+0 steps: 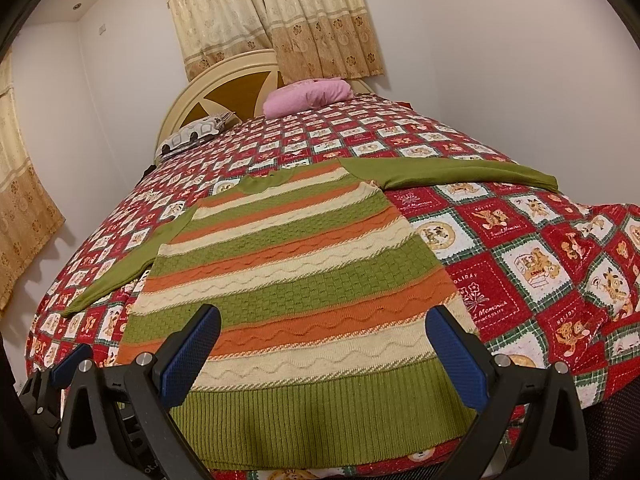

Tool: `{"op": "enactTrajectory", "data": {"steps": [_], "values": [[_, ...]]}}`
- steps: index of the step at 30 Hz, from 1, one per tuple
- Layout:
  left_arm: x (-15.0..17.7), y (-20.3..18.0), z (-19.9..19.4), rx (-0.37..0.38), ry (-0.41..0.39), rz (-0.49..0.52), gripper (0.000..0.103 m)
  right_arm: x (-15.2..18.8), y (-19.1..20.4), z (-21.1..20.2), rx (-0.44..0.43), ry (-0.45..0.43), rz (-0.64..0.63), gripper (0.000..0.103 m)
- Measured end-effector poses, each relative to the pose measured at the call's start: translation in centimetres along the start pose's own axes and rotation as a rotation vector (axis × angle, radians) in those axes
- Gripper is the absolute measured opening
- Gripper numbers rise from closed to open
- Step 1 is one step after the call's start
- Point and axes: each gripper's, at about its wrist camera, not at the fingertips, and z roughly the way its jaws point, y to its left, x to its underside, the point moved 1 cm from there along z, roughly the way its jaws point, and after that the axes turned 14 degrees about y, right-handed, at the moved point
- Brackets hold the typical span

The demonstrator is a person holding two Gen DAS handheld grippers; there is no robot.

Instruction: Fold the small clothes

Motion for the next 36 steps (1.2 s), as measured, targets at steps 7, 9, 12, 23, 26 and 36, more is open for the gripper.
{"op": "enactTrajectory", "data": {"steps": [7,9,12,23,26,36], "values": [[-0.1,0.1,0.0,0.003,0.005,-0.001,0.103,0.0,0.0,0.0,0.001,0.000,-0.001,0.102],[-0.1,0.0,0.0,0.004,0.008,-0.002,0.103,0.1,0.0,0.0,0.002,-0.003,0.000,0.102],[-0.2,0.1,0.3,0.007,0.014,-0.007,0.103,0.0,-0.3,0.2,0.000,-0.004,0.003,0.102],[-2.3,1.8,4.5,0.052,0.067,-0.003,0.103,-2.3,-4.7,3.1,0.040,0.018,0.078,0.102],[-4.1,3.9,6.4,0.069,0.076,-0.055,0.103,-3.6,-7.5,3.7,0.082,-0.012,0.120,0.102],[-11.6,10.6,13.6,-0.019,0.058,-0.200,0.103,-14.0,-24.3,5.8,0.124,-0.039,0.409,0.077]]}}
